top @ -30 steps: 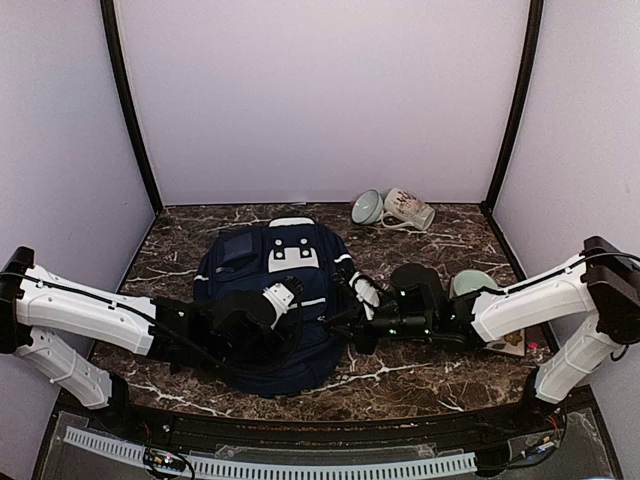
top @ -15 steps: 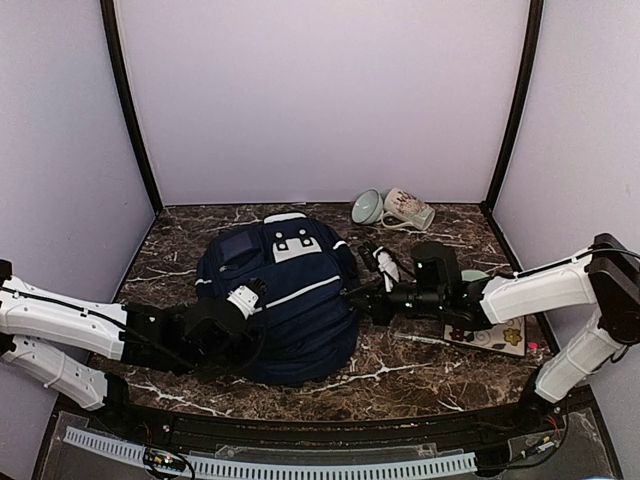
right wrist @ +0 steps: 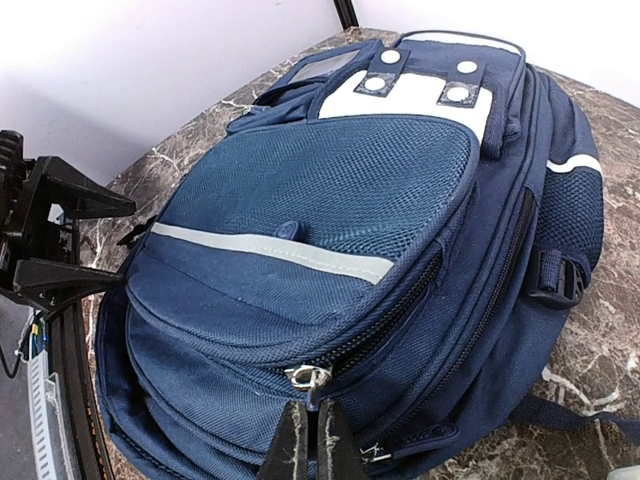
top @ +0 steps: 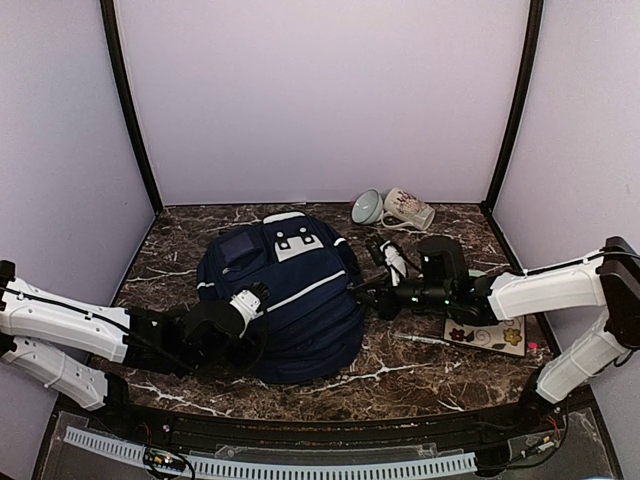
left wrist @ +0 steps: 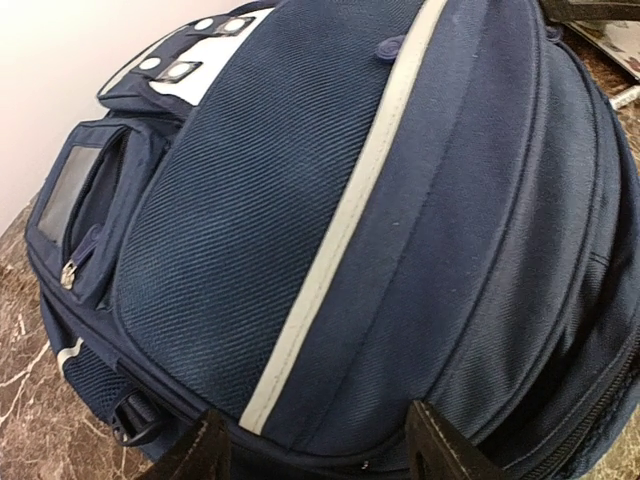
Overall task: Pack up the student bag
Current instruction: Hold the upper front pocket of the student bag, then unzip the upper front pocket of the student bag.
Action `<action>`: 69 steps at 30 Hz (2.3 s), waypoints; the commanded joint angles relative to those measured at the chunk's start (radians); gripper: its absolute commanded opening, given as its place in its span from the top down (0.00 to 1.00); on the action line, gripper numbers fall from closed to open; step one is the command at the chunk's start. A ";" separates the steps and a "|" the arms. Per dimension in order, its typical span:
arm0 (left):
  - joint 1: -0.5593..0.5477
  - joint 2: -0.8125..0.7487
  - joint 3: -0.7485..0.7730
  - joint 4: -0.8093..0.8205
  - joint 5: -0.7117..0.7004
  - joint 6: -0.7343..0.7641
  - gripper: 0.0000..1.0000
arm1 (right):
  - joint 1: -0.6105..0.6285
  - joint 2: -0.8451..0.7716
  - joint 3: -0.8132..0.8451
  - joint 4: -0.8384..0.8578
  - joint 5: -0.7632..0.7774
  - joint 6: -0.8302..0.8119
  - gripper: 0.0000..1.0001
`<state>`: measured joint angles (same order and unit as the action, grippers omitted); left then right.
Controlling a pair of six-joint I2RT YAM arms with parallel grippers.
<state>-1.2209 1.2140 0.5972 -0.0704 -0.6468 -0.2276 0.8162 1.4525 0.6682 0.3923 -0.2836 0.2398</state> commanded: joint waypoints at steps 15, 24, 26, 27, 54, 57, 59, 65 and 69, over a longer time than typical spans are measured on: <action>-0.017 0.026 -0.035 0.067 0.111 0.044 0.32 | -0.066 0.000 0.056 0.035 -0.014 -0.013 1.00; -0.019 0.118 -0.005 0.116 0.041 0.067 0.48 | -0.074 -0.005 0.033 0.050 -0.034 -0.004 1.00; -0.017 0.101 -0.014 0.138 0.008 0.081 0.64 | -0.074 -0.006 0.025 0.053 -0.043 -0.003 1.00; -0.017 0.093 -0.018 0.148 0.004 0.095 0.69 | -0.074 -0.007 0.024 0.055 -0.052 -0.004 1.00; -0.011 0.156 0.137 0.187 0.107 0.165 1.00 | 0.146 0.118 0.060 0.116 -0.128 0.040 1.00; -0.011 0.161 0.145 0.198 0.122 0.168 1.00 | 0.182 0.166 0.102 0.120 -0.131 0.041 1.00; -0.011 0.158 0.145 0.206 0.131 0.168 1.00 | 0.197 0.207 0.128 0.141 -0.158 0.049 1.00; -0.011 0.133 0.125 0.212 0.143 0.160 1.00 | 0.218 0.310 0.189 0.166 -0.195 0.083 1.00; -0.011 0.112 0.106 0.197 0.116 0.152 1.00 | 0.219 0.301 0.187 0.138 -0.146 0.084 1.00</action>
<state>-1.2366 1.3788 0.6914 0.0315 -0.5240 -0.0628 1.0191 1.7641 0.8364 0.5018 -0.4267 0.3088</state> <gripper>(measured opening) 0.021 0.015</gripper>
